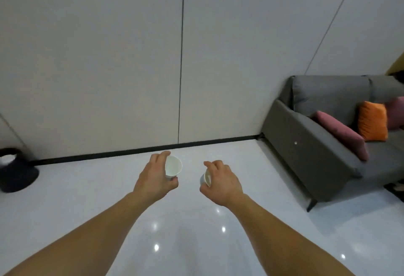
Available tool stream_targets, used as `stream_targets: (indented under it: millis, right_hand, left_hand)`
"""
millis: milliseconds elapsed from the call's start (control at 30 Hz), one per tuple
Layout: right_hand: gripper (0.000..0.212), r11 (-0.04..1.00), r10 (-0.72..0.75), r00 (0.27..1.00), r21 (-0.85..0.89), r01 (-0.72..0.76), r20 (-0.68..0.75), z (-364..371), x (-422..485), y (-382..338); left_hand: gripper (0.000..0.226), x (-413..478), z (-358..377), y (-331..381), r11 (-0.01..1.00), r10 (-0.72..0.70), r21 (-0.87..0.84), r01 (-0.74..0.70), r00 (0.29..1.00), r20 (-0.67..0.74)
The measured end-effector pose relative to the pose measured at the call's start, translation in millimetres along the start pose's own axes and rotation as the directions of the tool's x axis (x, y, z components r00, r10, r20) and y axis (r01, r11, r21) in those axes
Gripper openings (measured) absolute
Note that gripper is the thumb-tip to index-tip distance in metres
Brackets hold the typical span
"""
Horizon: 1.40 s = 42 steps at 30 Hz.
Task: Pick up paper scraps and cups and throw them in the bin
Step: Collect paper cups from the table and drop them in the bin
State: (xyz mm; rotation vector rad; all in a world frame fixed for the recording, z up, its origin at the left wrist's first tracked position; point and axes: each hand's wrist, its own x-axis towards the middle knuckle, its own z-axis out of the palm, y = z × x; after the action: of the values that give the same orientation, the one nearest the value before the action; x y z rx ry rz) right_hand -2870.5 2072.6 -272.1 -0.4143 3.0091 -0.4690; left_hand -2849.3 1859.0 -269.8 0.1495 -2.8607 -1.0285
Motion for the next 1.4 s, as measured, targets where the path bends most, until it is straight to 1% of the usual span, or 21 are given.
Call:
stream_targets:
  millis: [100, 233, 300, 367, 500, 633, 767, 867, 967, 1033, 1233, 1333, 1400]
  right_hand:
    - [0.071, 0.993, -0.116, 0.993, -0.008, 0.116, 0.013, 21, 33, -82]
    - [0.071, 0.977, -0.212, 0.976, 0.032, 0.210, 0.049, 49, 72, -188]
    - [0.071, 0.964, -0.264, 0.963, 0.049, 0.262, 0.048, 63, 90, -236]
    - [0.071, 0.951, -0.307, 0.949, 0.052, 0.303, 0.078, 76, 102, -278]
    - [0.071, 0.930, -0.368, 0.920, 0.048, 0.365, 0.132, 101, 133, -348]
    - [0.071, 0.875, -0.484, 0.861, 0.053, 0.482, 0.154, 128, 175, -416]
    - [0.069, 0.826, -0.563, 0.809, 0.074, 0.559, 0.170, 152, 234, -484]
    - [0.070, 0.775, -0.630, 0.754, 0.084, 0.626, 0.184, 164, 279, -533]
    - [0.070, 0.736, -0.674, 0.709, 0.101, 0.670, 0.207, 176, 319, -578]
    - [0.069, 0.724, -0.687, 0.695, 0.113, 0.680, 0.214, 185, 344, -604]
    - [0.071, 0.690, -0.708, 0.643, 0.088, 0.719, 0.292, 233, 399, -688]
    - [0.070, 0.684, -0.708, 0.635, 0.079, 0.725, 0.310, 264, 429, -743]
    - [0.071, 0.700, -0.694, 0.649, 0.082, 0.709, 0.313, 283, 447, -779]
  left_hand:
    - [0.079, -8, -55, -66, 0.996, -0.089, -0.002, 0.089, 0.993, -0.074]
    - [0.079, -16, -132, -152, 0.982, -0.185, 0.002, 0.188, 0.970, -0.157]
    - [0.079, -19, -169, -193, 0.972, -0.230, -0.002, 0.235, 0.950, -0.210]
    - [0.078, -25, -199, -229, 0.954, -0.296, -0.023, 0.300, 0.923, -0.245]
    - [0.079, -26, -247, -291, 0.925, -0.374, -0.052, 0.378, 0.872, -0.316]
    - [0.080, -13, -284, -348, 0.897, -0.422, -0.042, 0.441, 0.823, -0.380]
    - [0.079, 12, -322, -399, 0.862, -0.465, -0.024, 0.506, 0.771, -0.436]
    - [0.077, 32, -353, -435, 0.831, -0.497, -0.022, 0.555, 0.725, -0.477]
    - [0.077, 51, -379, -468, 0.794, -0.530, -0.033, 0.607, 0.664, -0.527]
    - [0.076, 66, -392, -489, 0.780, -0.540, -0.036, 0.624, 0.644, -0.542]
    - [0.078, 100, -425, -571, 0.761, -0.584, -0.080, 0.644, 0.625, -0.518]
    - [0.077, 123, -450, -630, 0.774, -0.583, -0.089, 0.627, 0.650, -0.488]
    - [0.078, 141, -471, -668, 0.789, -0.566, -0.079, 0.609, 0.672, -0.478]
